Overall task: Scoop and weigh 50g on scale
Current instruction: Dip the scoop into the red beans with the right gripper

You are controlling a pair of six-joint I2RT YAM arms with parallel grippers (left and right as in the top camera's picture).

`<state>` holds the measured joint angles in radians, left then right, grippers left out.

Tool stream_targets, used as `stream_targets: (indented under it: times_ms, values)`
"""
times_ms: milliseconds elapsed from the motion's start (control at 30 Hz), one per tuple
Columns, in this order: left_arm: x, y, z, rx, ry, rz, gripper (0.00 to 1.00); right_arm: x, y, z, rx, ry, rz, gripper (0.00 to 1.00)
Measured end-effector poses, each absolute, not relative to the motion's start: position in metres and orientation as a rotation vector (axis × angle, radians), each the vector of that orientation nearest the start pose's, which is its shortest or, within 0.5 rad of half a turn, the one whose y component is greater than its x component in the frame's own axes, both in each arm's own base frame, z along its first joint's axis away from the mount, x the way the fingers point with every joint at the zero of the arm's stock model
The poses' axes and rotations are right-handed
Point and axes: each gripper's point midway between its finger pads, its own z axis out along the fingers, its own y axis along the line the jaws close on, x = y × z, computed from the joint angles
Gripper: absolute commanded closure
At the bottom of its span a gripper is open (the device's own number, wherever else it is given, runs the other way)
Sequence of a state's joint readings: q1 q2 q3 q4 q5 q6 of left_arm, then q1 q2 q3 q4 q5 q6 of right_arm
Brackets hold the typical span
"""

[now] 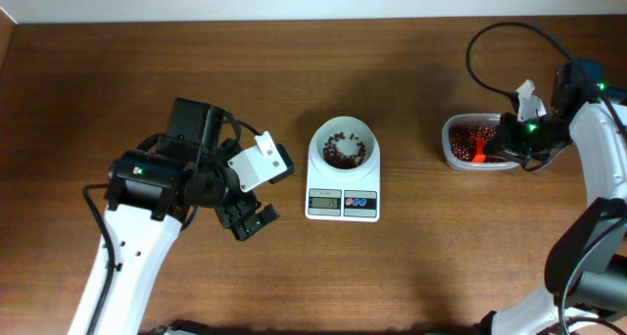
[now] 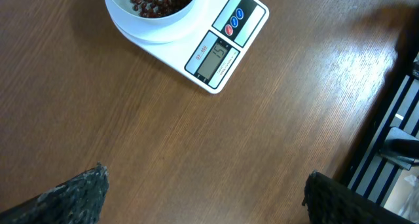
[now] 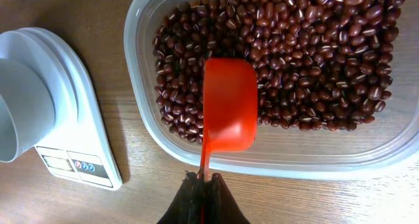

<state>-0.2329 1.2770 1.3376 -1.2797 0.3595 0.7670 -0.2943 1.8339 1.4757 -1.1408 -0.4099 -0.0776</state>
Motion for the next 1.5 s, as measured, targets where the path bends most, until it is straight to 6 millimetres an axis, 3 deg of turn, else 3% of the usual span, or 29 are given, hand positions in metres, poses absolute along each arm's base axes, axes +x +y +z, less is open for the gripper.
stream_targets:
  times_ms: [1500]
  values:
    - [0.2444,-0.1201,0.2204,1.366,2.319,-0.345,0.01,0.3529,-0.0343,0.1075,0.307,2.953,0.603,0.96]
